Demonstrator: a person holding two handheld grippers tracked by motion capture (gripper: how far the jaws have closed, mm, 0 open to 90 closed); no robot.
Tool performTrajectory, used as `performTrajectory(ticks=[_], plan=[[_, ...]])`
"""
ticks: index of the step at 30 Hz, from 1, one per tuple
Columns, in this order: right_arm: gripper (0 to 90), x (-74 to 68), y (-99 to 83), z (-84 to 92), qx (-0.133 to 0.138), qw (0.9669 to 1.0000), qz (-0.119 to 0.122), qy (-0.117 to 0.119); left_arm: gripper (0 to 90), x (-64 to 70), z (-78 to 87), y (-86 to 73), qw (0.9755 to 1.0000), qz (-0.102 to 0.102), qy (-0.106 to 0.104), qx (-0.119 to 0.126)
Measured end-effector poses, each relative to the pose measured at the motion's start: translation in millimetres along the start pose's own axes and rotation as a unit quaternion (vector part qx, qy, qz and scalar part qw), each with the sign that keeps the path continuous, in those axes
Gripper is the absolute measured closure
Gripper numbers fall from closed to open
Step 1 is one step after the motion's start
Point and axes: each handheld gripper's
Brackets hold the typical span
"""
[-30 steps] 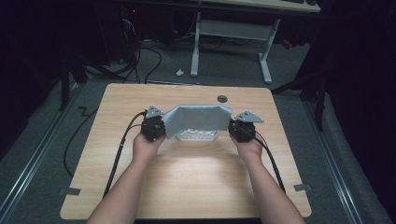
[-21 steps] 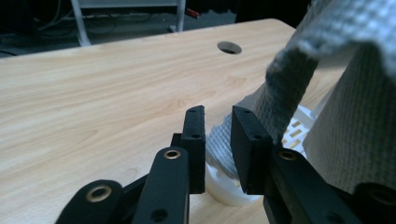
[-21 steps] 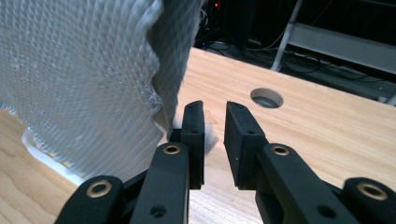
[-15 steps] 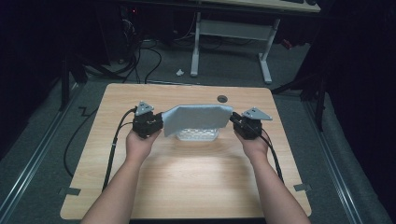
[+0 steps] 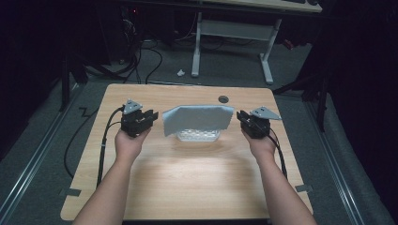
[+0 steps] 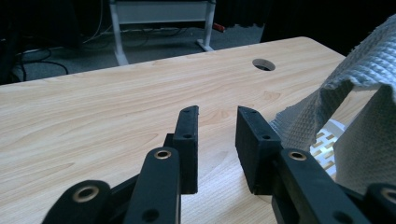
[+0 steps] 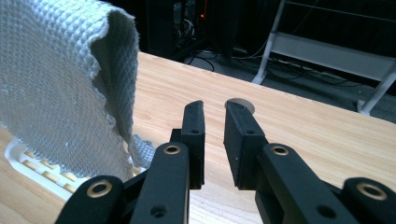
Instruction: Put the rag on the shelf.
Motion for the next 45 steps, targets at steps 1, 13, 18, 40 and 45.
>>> performTrajectory(ticks=[1, 13, 18, 40, 45], plan=[[78.9, -0.8, 0.0, -0.5, 0.000, 1.0000, 0.000, 0.002, 70.0, -0.3, 0.6, 0.0, 1.0000, 0.000, -0.001, 0.000], [66.3, -3.3, 1.8, 6.9, -0.007, 0.9999, 0.007, 0.007, 65.4, 2.4, 13.9, -5.4, 0.9998, -0.013, 0.011, 0.006], [59.1, -5.9, 5.6, 22.6, -0.004, 0.9997, 0.023, 0.011, 62.2, 2.6, 31.7, -15.0, 0.9998, -0.012, 0.014, 0.009], [28.3, -112.2, -56.0, 115.9, -0.035, 0.9957, 0.051, 0.069, 47.7, 101.2, 84.2, -142.8, 0.9927, -0.043, -0.092, -0.066], [29.8, -142.6, -87.9, 105.8, -0.064, 0.9915, 0.026, 0.110, 47.1, 123.8, 69.0, -167.9, 0.9848, -0.052, -0.110, -0.124]])
Point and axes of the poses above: each handheld gripper's, and its own axes: z roughly backward along the jaws, y roughly out of its top, x roughly to its right, and after that the axes turned 11 degrees about z, right-handed
